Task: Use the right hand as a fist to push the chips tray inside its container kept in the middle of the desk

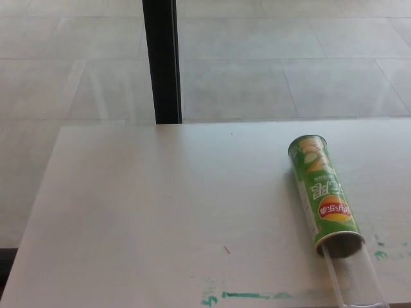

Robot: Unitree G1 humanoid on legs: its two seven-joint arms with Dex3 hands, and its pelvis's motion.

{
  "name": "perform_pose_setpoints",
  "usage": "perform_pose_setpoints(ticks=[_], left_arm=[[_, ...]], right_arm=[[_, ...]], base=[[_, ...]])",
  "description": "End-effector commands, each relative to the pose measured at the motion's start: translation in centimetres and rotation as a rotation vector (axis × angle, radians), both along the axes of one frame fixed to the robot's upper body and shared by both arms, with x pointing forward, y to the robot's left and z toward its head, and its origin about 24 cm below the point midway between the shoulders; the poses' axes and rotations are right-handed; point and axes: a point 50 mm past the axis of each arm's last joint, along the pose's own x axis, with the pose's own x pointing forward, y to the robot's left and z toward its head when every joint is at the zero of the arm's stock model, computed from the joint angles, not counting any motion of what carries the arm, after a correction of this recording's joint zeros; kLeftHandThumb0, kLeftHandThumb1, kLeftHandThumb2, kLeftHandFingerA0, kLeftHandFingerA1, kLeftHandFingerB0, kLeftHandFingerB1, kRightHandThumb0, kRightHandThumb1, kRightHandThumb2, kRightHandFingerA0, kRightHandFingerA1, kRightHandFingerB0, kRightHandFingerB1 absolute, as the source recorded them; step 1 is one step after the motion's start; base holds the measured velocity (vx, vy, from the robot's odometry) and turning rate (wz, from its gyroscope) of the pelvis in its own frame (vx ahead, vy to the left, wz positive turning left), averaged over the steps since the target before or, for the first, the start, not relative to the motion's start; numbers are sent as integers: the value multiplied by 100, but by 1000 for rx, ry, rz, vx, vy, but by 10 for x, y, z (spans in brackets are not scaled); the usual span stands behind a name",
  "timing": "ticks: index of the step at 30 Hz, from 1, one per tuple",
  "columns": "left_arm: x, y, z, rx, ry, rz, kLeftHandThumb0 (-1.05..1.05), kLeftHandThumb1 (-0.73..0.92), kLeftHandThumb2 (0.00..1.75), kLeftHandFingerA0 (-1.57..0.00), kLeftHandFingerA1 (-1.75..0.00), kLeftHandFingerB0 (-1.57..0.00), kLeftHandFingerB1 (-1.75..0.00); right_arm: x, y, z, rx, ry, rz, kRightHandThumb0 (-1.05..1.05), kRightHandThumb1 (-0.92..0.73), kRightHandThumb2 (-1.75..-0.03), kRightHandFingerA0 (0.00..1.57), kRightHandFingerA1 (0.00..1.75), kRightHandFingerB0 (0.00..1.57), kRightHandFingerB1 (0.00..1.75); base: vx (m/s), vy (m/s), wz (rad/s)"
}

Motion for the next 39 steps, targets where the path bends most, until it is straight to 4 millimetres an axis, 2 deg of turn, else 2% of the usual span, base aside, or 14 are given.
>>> perform_pose_setpoints(ticks=[1,2,3,4,5,6,20,26,27,30,35,36,37,39], left_arm=[[4,8,11,28,-43,3,-67,62,98,-44,-61,-33,-53],[4,9,11,32,-28,-9,-67,62,98,-44,-61,-33,-53],[4,8,11,30,-29,-15,-65,78,63,-48,-52,-36,-40],[5,8,10,23,-37,-9,-65,79,63,-47,-52,-37,-41],[5,8,10,25,-34,-11,-67,62,98,-43,-62,-33,-54],[5,8,10,27,-33,-12,-66,78,63,-49,-55,-39,-42],[6,8,10,27,-43,-1,-65,77,63,-52,-57,-39,-43],[5,7,9,30,-38,12,-64,78,63,-50,-55,-40,-41],[5,7,9,34,-24,-13,-66,78,63,-50,-54,-38,-41],[4,6,8,23,-55,21,-65,76,62,-51,-60,-40,-45],[1,7,8,23,-42,17,-65,76,62,-49,-54,-39,-42],[1,7,8,21,-53,16,-67,59,96,-43,-62,-33,-54],[1,7,8,21,-53,23,-65,75,62,-51,-55,-40,-42],[1,7,8,19,-35,19,-65,75,62,-51,-53,-40,-41]], right_arm=[[17,-8,-16,-348,-16,-34,-59,-77,-63,75,69,59,46],[18,-8,-18,-373,-26,-30,-59,-77,-63,75,69,59,46],[19,-9,-21,-384,-28,-28,-59,-77,-63,75,69,59,47],[20,-9,-23,-406,-25,-29,-58,-77,-63,75,69,58,47],[20,-10,-25,-431,-20,-32,-58,-78,-63,73,68,57,46],[20,-10,-27,-445,-17,-34,-57,-78,-62,74,68,57,46],[33,-18,-59,-586,-49,-64,-60,-76,-62,72,71,58,49],[39,-18,-56,-623,-77,-91,-62,-78,-63,72,78,58,48],[42,-19,-53,-648,-76,-102,-62,-79,-64,67,73,55,48],[47,-21,-49,-664,-96,-114,-61,-80,-63,67,76,55,47],[54,-22,-43,-672,-123,-141,-62,-79,-64,71,77,56,46],[55,-22,-42,-673,-141,-141,-63,-79,-63,73,77,57,46],[56,-22,-40,-667,-160,-145,-63,-78,-63,74,79,58,47],[60,-23,-36,-669,-157,-158,-63,-80,-64,72,81,56,46]], base=[[0,0,0],[0,0,0],[0,0,0],[0,0,0],[0,0,0],[0,0,0],[0,0,0],[0,0,0],[0,0,0],[0,0,0],[0,0,0],[0,0,0],[0,0,0],[0,0,0]])
